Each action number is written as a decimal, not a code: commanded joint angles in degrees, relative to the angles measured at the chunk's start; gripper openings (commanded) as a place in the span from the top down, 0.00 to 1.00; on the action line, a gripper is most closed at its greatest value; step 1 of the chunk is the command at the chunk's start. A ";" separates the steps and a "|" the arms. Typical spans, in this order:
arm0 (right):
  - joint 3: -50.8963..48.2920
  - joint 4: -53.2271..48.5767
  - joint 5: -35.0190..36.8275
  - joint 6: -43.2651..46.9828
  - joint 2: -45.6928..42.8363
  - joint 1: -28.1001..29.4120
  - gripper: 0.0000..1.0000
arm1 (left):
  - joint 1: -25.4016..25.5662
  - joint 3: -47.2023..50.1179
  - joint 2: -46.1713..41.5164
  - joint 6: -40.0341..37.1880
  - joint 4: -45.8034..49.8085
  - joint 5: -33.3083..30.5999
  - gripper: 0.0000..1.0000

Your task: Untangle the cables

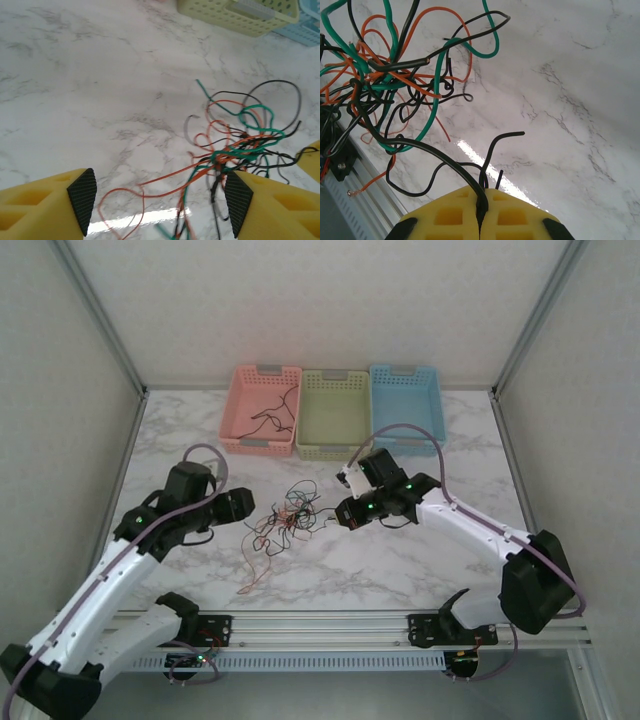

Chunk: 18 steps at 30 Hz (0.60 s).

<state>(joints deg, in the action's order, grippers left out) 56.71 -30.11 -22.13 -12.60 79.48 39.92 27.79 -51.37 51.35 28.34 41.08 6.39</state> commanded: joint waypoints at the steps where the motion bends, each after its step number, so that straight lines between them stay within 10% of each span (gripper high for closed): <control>1: 3.19 -1.40 0.16 1.44 1.10 0.85 1.00 | 4.58 -2.31 4.19 -1.34 -6.67 4.11 0.28; 18: 6.12 -2.50 -0.33 2.68 1.82 2.51 1.00 | 13.43 -2.44 20.57 -6.92 -11.74 4.25 0.24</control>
<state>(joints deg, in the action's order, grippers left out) 60.40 -32.38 -22.15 -11.05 81.34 42.02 39.77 -52.47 70.76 23.29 30.48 8.78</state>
